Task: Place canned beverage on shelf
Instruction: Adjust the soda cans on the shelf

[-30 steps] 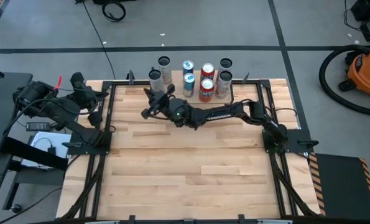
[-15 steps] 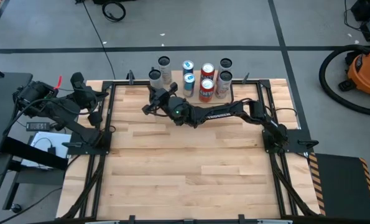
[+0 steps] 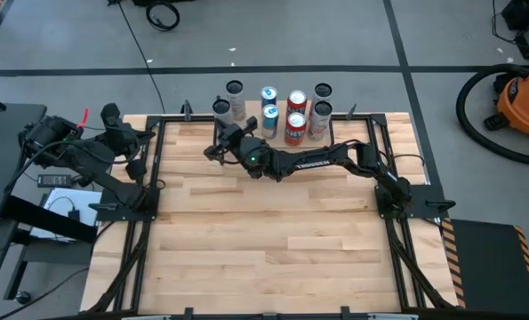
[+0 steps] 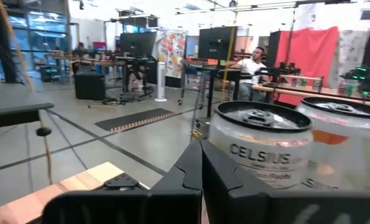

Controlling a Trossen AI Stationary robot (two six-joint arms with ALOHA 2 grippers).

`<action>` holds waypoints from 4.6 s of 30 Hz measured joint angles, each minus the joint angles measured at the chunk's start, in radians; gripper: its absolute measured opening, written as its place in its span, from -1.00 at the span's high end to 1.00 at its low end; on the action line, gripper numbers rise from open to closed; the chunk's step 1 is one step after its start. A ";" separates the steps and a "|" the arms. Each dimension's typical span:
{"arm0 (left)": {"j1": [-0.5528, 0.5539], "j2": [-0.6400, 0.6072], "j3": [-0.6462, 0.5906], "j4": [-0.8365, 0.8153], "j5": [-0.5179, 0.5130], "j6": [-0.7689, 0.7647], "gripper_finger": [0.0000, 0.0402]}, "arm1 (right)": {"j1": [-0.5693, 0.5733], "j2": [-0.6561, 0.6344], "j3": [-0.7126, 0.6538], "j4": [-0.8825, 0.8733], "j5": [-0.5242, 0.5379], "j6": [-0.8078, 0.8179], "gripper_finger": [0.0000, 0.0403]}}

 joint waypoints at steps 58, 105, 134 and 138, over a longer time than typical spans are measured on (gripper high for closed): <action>0.000 0.000 0.000 0.000 0.045 0.003 0.97 | -0.160 -0.157 0.557 -1.163 -0.545 0.194 0.99; 0.000 0.000 0.000 0.000 0.043 0.001 0.97 | -0.149 -0.064 0.540 -1.049 -0.606 0.053 0.89; 0.000 0.000 0.000 0.004 0.040 -0.027 0.97 | -0.145 -0.065 0.540 -1.055 -0.556 -0.054 0.54; 0.000 0.000 0.000 0.004 0.040 -0.027 0.97 | -0.145 -0.065 0.540 -1.104 -0.525 -0.086 0.35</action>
